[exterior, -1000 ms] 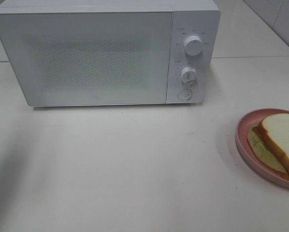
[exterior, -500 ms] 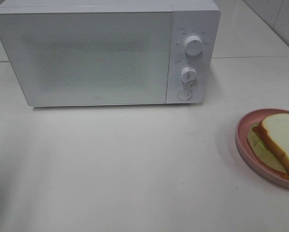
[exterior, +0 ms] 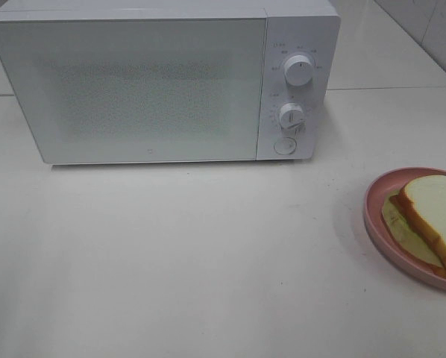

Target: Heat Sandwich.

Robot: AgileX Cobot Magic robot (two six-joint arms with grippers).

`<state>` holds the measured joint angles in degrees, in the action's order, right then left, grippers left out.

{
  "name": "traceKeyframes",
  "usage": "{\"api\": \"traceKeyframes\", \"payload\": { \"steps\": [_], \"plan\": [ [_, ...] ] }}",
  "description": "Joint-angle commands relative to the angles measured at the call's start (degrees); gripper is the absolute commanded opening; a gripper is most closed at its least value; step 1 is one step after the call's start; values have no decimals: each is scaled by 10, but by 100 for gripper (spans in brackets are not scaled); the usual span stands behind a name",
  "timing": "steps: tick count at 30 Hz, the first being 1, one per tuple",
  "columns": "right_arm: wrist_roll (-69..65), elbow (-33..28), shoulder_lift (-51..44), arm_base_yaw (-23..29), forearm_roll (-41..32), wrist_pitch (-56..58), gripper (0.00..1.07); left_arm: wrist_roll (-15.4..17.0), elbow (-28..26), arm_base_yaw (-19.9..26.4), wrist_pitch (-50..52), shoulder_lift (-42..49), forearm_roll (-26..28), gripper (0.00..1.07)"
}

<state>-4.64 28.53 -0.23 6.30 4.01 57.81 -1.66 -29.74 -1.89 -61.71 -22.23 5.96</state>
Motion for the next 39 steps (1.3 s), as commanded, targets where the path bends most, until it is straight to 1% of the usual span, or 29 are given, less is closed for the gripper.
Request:
{"api": "traceKeyframes", "payload": {
  "steps": [1,2,6,7,11,14,15,39],
  "plan": [
    [3,1,-15,-1,1,-8,74,12,2,3,1,74,-6,98],
    [3,1,-15,-1,1,-8,74,12,2,3,1,74,-6,98],
    [3,1,-15,-1,1,-8,74,17,2,3,1,140,-9,98],
    [3,1,-15,-1,1,-8,74,17,2,3,1,140,-9,98],
    [3,1,-15,-1,1,-8,74,17,2,3,1,198,-9,98],
    [3,1,-15,-1,1,-8,74,17,2,3,1,219,-9,98],
    [3,1,-15,-1,1,-8,74,17,2,3,1,241,-9,98],
    [3,1,-13,-1,1,-8,74,17,2,3,1,234,-10,98]
  ]
}}
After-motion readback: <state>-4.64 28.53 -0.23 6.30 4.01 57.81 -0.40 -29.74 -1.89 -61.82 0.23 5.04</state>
